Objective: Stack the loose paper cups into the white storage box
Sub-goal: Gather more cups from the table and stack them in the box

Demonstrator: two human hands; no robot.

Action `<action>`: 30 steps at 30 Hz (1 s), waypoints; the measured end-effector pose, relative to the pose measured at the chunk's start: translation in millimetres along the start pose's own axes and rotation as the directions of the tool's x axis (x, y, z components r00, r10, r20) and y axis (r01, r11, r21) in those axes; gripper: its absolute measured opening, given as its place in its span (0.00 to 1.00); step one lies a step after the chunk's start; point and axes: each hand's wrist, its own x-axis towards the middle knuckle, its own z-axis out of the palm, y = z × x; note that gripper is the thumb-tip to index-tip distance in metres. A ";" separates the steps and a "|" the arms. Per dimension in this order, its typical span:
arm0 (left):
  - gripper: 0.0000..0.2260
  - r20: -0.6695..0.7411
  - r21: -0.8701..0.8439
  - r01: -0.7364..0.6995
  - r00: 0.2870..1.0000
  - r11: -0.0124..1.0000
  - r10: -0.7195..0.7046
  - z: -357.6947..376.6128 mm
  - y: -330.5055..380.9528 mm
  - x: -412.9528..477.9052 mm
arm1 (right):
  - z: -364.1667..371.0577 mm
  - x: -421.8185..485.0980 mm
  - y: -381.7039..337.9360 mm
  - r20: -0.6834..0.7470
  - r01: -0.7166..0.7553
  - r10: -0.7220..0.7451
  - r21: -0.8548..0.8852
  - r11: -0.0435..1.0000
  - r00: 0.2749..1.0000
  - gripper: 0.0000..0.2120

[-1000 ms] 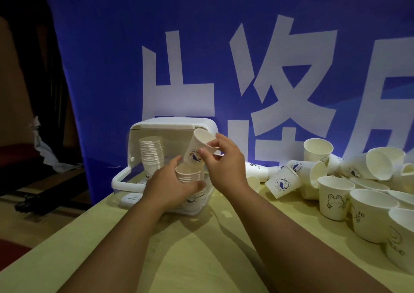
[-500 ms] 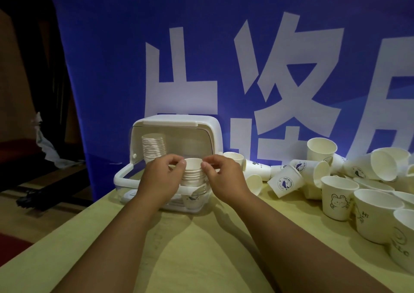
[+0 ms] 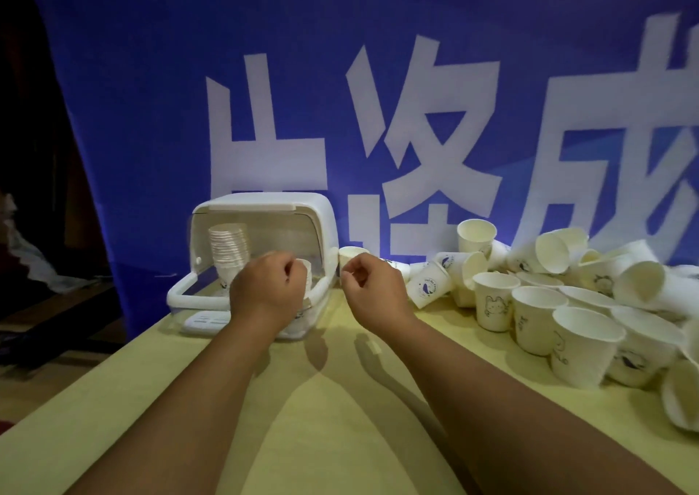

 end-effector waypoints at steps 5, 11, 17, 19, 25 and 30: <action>0.16 0.192 0.059 0.025 0.981 0.998 -0.036 -5.3 51.1 -29.6 | -61.0 -35.3 5.4 -0.008 -0.044 0.044 -0.109 0.993 0.999 0.03; 0.14 0.335 0.000 -0.056 0.941 0.998 0.053 -0.3 121.7 -68.1 | -137.1 -87.0 14.7 -0.086 -0.073 0.059 -0.170 0.983 0.995 0.02; 0.14 0.420 -0.090 -0.125 0.895 0.988 0.151 12.1 206.3 -116.9 | -231.4 -137.9 40.9 -0.195 -0.159 0.112 -0.245 0.957 0.974 0.02; 0.13 0.464 -0.147 -0.111 0.870 0.983 0.168 20.4 232.1 -131.5 | -265.0 -154.5 52.1 -0.237 -0.189 0.125 -0.270 0.944 0.963 0.03; 0.09 0.585 -0.369 0.040 0.786 0.929 0.199 53.8 301.1 -164.1 | -350.1 -197.0 84.5 -0.351 -0.334 0.209 -0.345 0.877 0.913 0.04; 0.01 0.720 -0.484 0.281 0.666 0.828 0.195 82.8 341.7 -185.3 | -394.4 -214.4 122.1 -0.491 -0.466 0.250 -0.385 0.796 0.834 0.08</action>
